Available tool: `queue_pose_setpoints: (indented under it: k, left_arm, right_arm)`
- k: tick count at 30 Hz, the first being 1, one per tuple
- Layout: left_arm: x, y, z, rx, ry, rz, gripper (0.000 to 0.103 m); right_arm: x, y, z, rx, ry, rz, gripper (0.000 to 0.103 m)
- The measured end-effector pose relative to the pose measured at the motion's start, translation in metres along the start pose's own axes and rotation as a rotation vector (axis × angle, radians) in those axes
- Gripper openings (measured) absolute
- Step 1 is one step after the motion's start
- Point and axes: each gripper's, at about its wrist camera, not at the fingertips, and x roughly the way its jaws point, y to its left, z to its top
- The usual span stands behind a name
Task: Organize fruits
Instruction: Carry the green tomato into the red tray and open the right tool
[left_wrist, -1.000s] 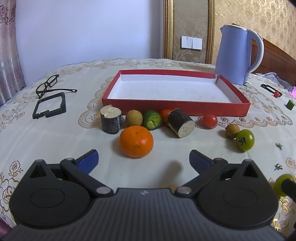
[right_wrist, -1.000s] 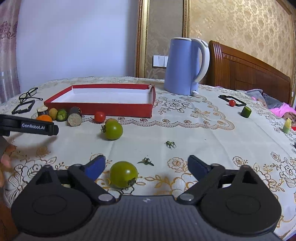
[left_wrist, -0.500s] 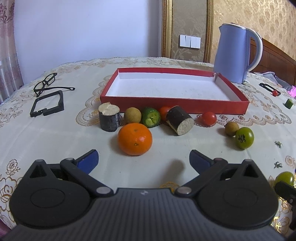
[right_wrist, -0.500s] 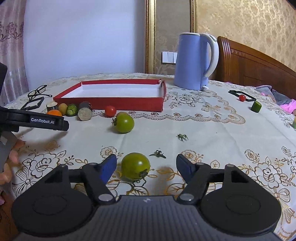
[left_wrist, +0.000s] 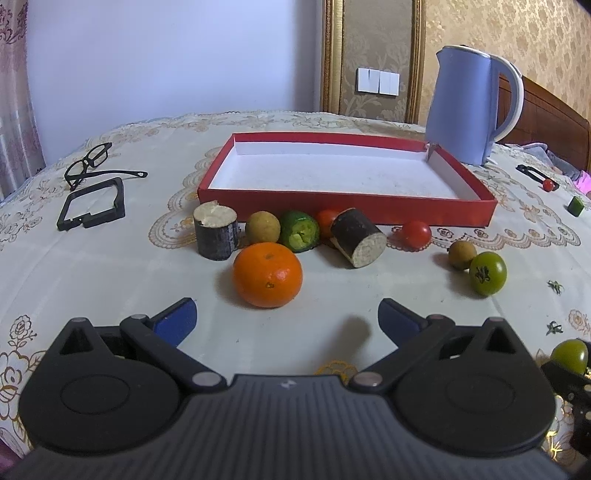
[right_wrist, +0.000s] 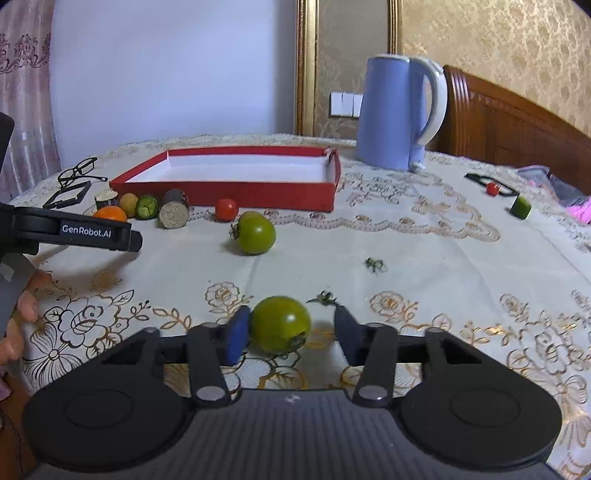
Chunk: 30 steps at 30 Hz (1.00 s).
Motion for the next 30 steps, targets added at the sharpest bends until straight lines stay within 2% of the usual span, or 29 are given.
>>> queue_pose_setpoints:
  k: [3, 8, 13, 18, 23, 25, 30]
  left_arm:
    - [0.001, -0.001, 0.000, 0.007, 0.001, -0.002, 0.103]
    - [0.004, 0.001, -0.001, 0.025, -0.012, -0.002, 0.103]
    - [0.007, 0.008, 0.002, 0.014, -0.026, -0.019, 0.103]
    - [0.011, 0.012, 0.005, -0.001, -0.007, -0.014, 0.103]
    - [0.015, 0.016, 0.006, -0.027, 0.012, -0.007, 0.103]
    - [0.017, 0.017, 0.008, -0.033, 0.015, -0.006, 0.103]
    - [0.023, 0.013, 0.010, -0.016, 0.031, 0.014, 0.103]
  right_arm:
    - [0.001, 0.002, -0.002, -0.013, -0.004, 0.002, 0.034]
    - [0.001, -0.001, 0.005, -0.005, -0.033, 0.014, 0.033]
    - [0.012, -0.008, 0.042, -0.041, -0.118, -0.020, 0.033]
    - [0.056, -0.008, 0.090, -0.076, -0.173, -0.050, 0.033]
    - [0.119, -0.014, 0.132, -0.059, -0.133, -0.056, 0.033]
    - [0.145, -0.015, 0.143, -0.057, -0.086, -0.045, 0.033]
    - [0.187, -0.017, 0.150, -0.042, -0.009, -0.056, 0.034]
